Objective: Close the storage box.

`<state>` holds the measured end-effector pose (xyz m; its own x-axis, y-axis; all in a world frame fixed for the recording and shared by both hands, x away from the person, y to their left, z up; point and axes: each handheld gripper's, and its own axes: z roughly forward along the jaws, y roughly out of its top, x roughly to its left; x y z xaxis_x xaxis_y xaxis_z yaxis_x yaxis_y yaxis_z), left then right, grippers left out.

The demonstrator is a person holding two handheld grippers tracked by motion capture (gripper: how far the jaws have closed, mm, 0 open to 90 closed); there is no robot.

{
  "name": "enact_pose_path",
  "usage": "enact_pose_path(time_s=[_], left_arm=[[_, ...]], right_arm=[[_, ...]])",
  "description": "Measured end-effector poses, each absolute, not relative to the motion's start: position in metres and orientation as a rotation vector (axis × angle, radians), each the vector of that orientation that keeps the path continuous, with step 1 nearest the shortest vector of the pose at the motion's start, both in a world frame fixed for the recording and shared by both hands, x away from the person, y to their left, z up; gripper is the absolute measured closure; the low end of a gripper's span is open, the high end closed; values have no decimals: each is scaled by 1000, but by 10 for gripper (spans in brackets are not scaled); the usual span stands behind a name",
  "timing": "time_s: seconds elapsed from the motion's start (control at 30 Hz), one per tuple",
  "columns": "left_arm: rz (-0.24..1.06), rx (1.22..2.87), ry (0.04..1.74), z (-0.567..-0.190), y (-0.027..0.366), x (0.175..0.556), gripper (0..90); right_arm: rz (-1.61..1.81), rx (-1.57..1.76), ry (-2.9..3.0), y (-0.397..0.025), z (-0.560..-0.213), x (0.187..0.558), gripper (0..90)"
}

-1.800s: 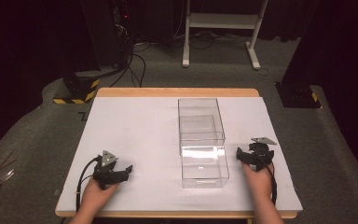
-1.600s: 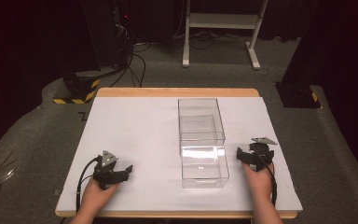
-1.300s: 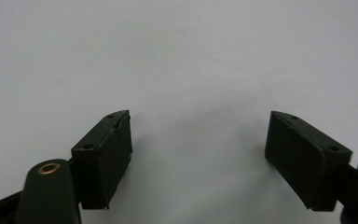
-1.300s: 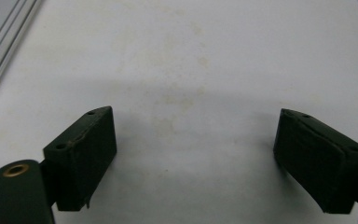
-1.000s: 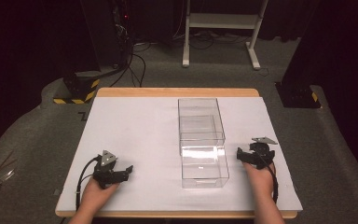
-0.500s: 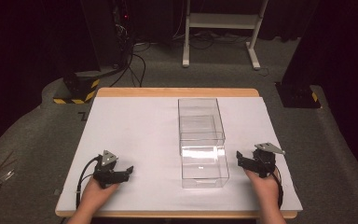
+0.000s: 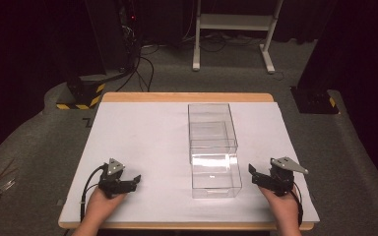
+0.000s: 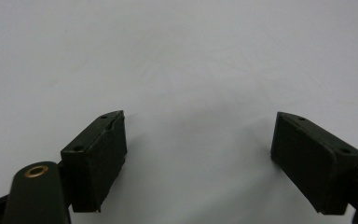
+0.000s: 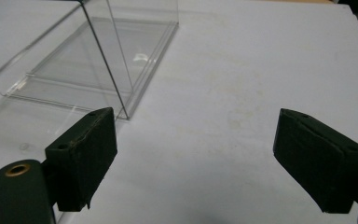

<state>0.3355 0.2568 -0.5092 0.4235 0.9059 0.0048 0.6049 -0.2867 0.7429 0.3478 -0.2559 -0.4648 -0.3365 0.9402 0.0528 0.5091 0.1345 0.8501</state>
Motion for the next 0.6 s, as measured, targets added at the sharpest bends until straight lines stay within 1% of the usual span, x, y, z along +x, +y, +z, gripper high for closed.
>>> enact_pose_path(time_s=[0.27, 0.6], left_arm=[[576, 2006, 1274, -509, 257, 335, 186], [576, 2008, 1272, -509, 257, 335, 186]], right_arm=[[1192, 1353, 1870, -258, -458, 331, 136], [1275, 1279, 1900, -244, -439, 318, 138]])
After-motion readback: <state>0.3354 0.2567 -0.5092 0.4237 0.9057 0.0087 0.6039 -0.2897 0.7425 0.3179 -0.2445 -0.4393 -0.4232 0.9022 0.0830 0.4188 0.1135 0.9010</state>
